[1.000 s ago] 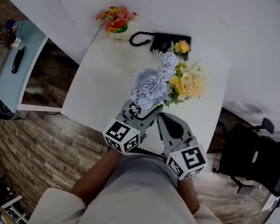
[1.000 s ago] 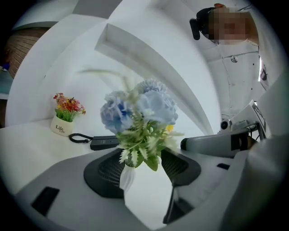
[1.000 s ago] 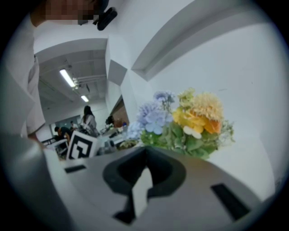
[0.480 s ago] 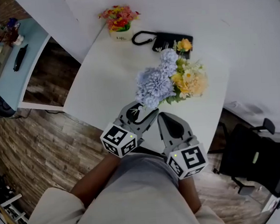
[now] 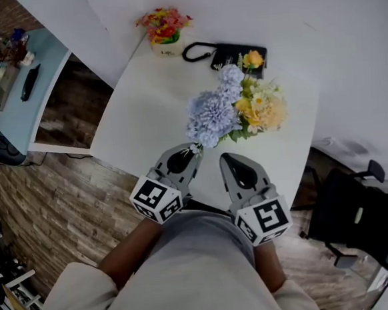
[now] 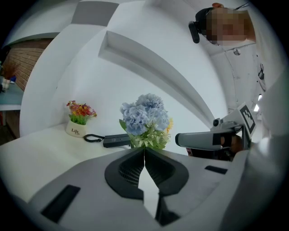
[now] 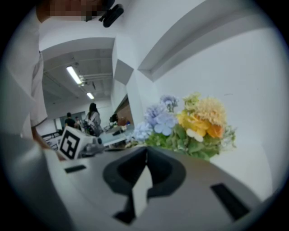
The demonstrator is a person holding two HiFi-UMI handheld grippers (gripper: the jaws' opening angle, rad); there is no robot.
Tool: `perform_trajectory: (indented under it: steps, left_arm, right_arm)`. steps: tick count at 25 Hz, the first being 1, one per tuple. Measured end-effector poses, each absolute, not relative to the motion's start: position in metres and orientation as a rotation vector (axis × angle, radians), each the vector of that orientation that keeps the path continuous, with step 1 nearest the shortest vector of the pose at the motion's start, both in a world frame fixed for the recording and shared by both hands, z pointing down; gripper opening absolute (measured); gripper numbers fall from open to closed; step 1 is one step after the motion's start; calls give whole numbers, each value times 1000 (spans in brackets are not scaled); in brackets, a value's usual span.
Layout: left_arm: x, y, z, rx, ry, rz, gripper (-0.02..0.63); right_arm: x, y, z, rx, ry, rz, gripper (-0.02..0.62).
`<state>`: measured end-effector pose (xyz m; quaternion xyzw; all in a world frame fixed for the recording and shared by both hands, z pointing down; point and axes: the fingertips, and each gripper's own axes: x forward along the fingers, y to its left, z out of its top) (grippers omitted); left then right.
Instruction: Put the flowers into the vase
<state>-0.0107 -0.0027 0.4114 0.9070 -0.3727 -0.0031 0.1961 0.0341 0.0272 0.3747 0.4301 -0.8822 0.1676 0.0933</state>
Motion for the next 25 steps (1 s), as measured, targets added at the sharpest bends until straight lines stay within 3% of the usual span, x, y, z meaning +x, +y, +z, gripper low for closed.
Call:
perform_trajectory:
  steps: [8,25]
  left_arm:
    - [-16,-1,395,2579,-1122,59,23]
    - [-7,6,390,2583,-1068,75,23]
  right_arm:
    - [45,34,365,1168,-2622,364,23]
    - [57,41,363,1175,-2639,421,23]
